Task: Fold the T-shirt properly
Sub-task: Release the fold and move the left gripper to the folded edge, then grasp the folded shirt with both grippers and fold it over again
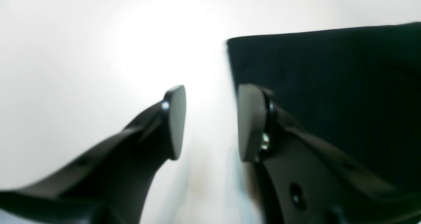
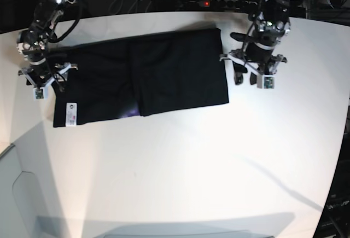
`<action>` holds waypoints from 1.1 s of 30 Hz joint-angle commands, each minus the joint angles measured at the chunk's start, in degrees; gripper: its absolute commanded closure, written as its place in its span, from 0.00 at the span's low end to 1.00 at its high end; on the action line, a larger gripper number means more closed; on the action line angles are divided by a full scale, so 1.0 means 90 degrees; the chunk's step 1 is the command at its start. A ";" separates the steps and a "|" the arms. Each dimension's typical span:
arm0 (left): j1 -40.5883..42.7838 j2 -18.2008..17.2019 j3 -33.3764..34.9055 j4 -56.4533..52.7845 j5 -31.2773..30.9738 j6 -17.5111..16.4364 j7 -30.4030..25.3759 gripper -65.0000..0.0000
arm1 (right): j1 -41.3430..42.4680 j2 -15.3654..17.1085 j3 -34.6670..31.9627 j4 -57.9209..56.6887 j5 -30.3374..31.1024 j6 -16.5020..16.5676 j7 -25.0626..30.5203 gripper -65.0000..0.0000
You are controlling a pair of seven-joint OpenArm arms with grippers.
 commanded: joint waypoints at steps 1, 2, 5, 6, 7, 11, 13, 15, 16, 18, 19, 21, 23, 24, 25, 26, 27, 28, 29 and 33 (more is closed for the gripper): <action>-0.0001 -0.0031 -0.0059 0.0006 -0.0003 -0.0014 -0.0139 0.62 | 0.0064 0.0120 0.0019 0.0015 0.0071 0.0065 0.0118 0.42; -0.0001 -0.0031 -0.0069 -0.0063 -0.0003 -0.0014 -0.0139 0.62 | 0.0064 0.0169 0.0009 -0.0073 0.0071 0.0065 0.0137 0.42; -0.0030 -0.0021 -0.0050 -0.0326 -0.0003 -0.0014 -0.0139 0.62 | 0.0112 0.0237 0.0000 -0.0396 0.0071 0.0065 0.0147 0.42; -0.0049 -0.0012 -0.0040 -0.0453 -0.0003 -0.0014 -0.0139 0.62 | 0.0161 0.0237 0.0009 -0.0484 0.0071 0.0065 0.0147 0.42; -0.0118 0.0067 -0.0030 -0.0561 -0.0003 -0.0014 -0.0139 0.62 | 0.0171 0.0237 0.0019 -0.0552 0.0071 0.0065 0.0147 0.42; -0.0401 0.0369 -0.0079 -0.1137 -0.0003 -0.0014 -0.0139 0.62 | 0.0161 0.0237 0.0019 -0.0728 0.0071 0.0065 0.0137 0.43; -0.0557 0.0448 -0.0040 -0.1313 -0.0003 -0.0014 -0.0139 0.62 | 0.0151 0.0227 0.0019 -0.0728 0.0061 0.0065 0.0118 0.43; -0.0782 0.0604 -0.0020 -0.1489 -0.0003 -0.0014 -0.0139 0.62 | 0.0142 0.0218 0.0009 -0.0757 0.0061 0.0065 0.0118 0.43; -0.0899 0.0701 -0.0020 -0.1587 -0.0003 -0.0014 -0.0139 0.62 | 0.0093 0.0218 0.0000 -0.0767 0.0061 0.0065 0.0118 0.45; -0.1114 0.0819 -0.0020 -0.1762 -0.0003 -0.0014 -0.0139 0.62 | 0.0025 0.0218 -0.0040 -0.0767 0.0071 0.0065 0.0118 0.52; -0.1212 0.0868 -0.0020 -0.1841 -0.0003 -0.0014 -0.0139 0.62 | 0.0025 0.0208 -0.0040 -0.0767 0.0071 0.0065 0.0118 0.57; -0.1388 0.0955 -0.0020 -0.1948 -0.0003 -0.0014 -0.0139 0.62 | 0.0015 0.0198 -0.0040 -0.0767 0.0071 0.0065 0.0118 0.69; -0.1534 0.1004 -0.0020 -0.2075 -0.0003 -0.0014 -0.0139 0.62 | 0.0015 0.0188 -0.0040 -0.0767 0.0061 0.0065 0.0118 0.84; -0.1612 0.1043 -0.0020 -0.2134 -0.0003 -0.0014 -0.0139 0.62 | 0.0015 0.0188 -0.0040 -0.0767 0.0061 0.0065 0.0118 0.91; -0.1681 0.1073 -0.0020 -0.2182 -0.0003 -0.0014 -0.0139 0.62 | 0.0015 0.0188 -0.0040 -0.0767 0.0052 0.0065 0.0118 0.98; -0.1739 0.1082 -0.0020 -0.2241 -0.0003 -0.0014 -0.0139 0.62 | 0.0015 0.0188 -0.0020 -0.0767 0.0052 0.0065 0.0108 1.00; -0.1808 0.1082 -0.0011 -0.2300 -0.0003 -0.0014 -0.0139 0.62 | 0.0015 0.0188 0.0000 -0.0738 0.0052 0.0065 0.0108 1.00; -0.1876 0.1092 -0.0011 -0.2339 -0.0003 -0.0014 -0.0139 0.62 | 0.0015 0.0179 0.0009 -0.0708 0.0071 0.0065 0.0108 1.00; -0.1925 0.1092 -0.0011 -0.2378 -0.0003 -0.0014 -0.0139 0.62 | 0.0015 0.0179 0.0019 -0.0708 0.0071 0.0065 0.0108 1.00; -0.2149 0.1170 0.0038 -0.2456 -0.0003 -0.0014 -0.0139 0.62 | 0.0015 0.0149 0.0254 -0.0503 0.0081 0.0065 0.0108 1.00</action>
